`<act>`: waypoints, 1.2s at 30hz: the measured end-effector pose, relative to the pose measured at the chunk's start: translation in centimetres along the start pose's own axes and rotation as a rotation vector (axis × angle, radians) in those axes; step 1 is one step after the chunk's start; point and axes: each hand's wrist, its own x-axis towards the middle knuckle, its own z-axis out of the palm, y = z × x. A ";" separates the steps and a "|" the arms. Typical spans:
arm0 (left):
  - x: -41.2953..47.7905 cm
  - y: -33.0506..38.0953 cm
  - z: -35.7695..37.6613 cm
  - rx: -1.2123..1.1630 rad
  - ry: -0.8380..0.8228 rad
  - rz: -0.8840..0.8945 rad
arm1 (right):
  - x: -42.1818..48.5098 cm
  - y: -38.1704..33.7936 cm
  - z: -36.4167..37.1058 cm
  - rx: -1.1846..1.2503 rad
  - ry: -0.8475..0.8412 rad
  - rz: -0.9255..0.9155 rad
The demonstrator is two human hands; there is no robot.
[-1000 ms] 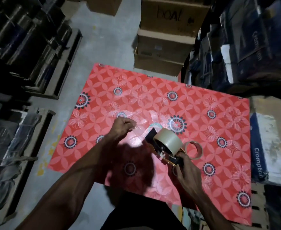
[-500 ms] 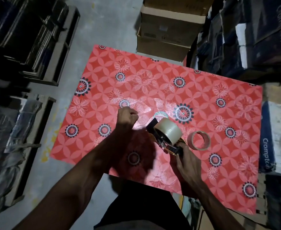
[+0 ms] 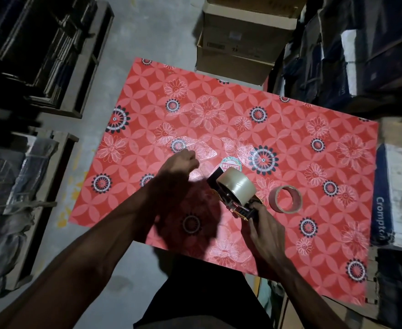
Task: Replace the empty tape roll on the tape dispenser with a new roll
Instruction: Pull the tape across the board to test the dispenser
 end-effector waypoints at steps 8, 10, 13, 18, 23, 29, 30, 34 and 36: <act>-2.0 2.1 1.4 0.143 -0.259 0.025 | 0.0 0.0 0.1 0.006 -0.001 -0.006; -2.4 2.8 1.4 0.192 -0.286 -0.011 | 0.0 0.0 0.2 0.000 -0.010 -0.003; -2.6 2.7 1.1 0.246 -0.332 -0.018 | 0.0 -0.2 -0.2 -0.016 -0.048 0.004; -2.6 1.7 0.8 0.327 -0.453 0.036 | 0.7 -1.1 -1.4 -0.199 -0.187 -0.068; -2.8 0.9 1.3 0.313 -0.458 0.144 | 1.8 -2.5 -1.9 -0.276 -0.245 -0.159; -2.5 0.3 1.4 0.263 -0.484 0.096 | 1.3 -2.8 -2.5 -0.297 -0.227 -0.147; -2.5 0.2 1.5 0.255 -0.479 0.089 | 1.0 -2.7 -2.7 -0.299 -0.227 -0.143; -2.5 0.4 1.3 0.228 -0.473 0.064 | -0.9 -1.2 -3.9 -0.349 -0.278 -0.106; -2.5 0.5 1.2 0.222 -0.460 0.062 | -1.9 -0.5 -4.8 -0.373 -0.327 -0.078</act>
